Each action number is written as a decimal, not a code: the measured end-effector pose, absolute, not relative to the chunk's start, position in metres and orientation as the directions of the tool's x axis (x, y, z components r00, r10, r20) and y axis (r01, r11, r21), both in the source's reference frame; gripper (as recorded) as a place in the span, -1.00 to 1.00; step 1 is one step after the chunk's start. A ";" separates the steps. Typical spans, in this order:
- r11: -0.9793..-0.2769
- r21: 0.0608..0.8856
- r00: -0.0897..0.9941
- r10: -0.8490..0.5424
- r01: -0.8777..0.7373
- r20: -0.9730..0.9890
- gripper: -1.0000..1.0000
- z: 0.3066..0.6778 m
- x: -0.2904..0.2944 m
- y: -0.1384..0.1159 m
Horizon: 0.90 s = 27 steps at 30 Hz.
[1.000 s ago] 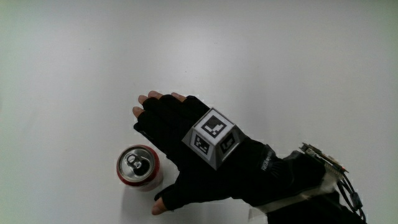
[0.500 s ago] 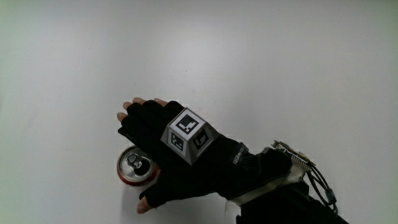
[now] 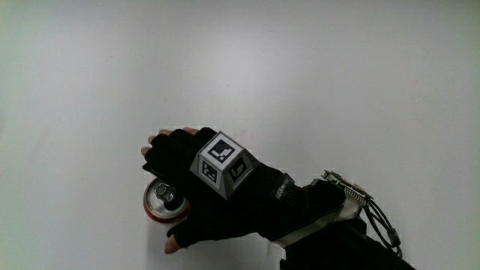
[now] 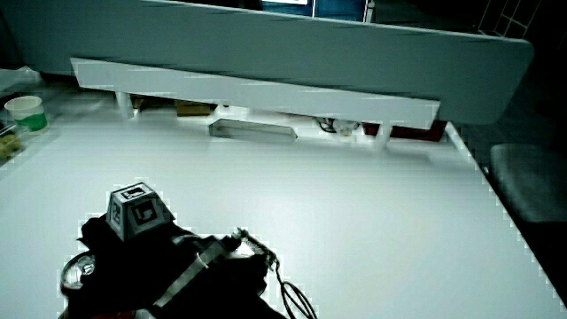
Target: Pick cola
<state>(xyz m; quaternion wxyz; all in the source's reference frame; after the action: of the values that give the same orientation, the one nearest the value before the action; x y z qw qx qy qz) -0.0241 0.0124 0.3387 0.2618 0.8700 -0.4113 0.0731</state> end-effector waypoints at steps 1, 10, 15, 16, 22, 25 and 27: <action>-0.527 0.388 0.649 -0.678 -0.756 0.344 0.15 0.338 -0.024 0.012; -0.511 0.377 0.634 -0.659 -0.772 0.405 0.48 0.344 -0.024 0.012; -0.527 0.346 0.630 -0.662 -0.776 0.406 0.67 0.342 -0.022 0.012; -0.531 0.343 0.633 -0.656 -0.774 0.413 0.70 0.342 -0.022 0.012; -0.542 0.322 0.630 -0.661 -0.776 0.407 0.93 0.341 -0.022 0.013; -0.546 0.315 0.630 -0.663 -0.776 0.404 1.00 0.340 -0.021 0.014; -0.546 0.313 0.629 -0.662 -0.777 0.408 1.00 0.341 -0.021 0.015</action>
<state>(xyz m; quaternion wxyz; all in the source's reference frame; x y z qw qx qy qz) -0.0215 0.0148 0.3407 0.2376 0.8707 -0.4131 0.1217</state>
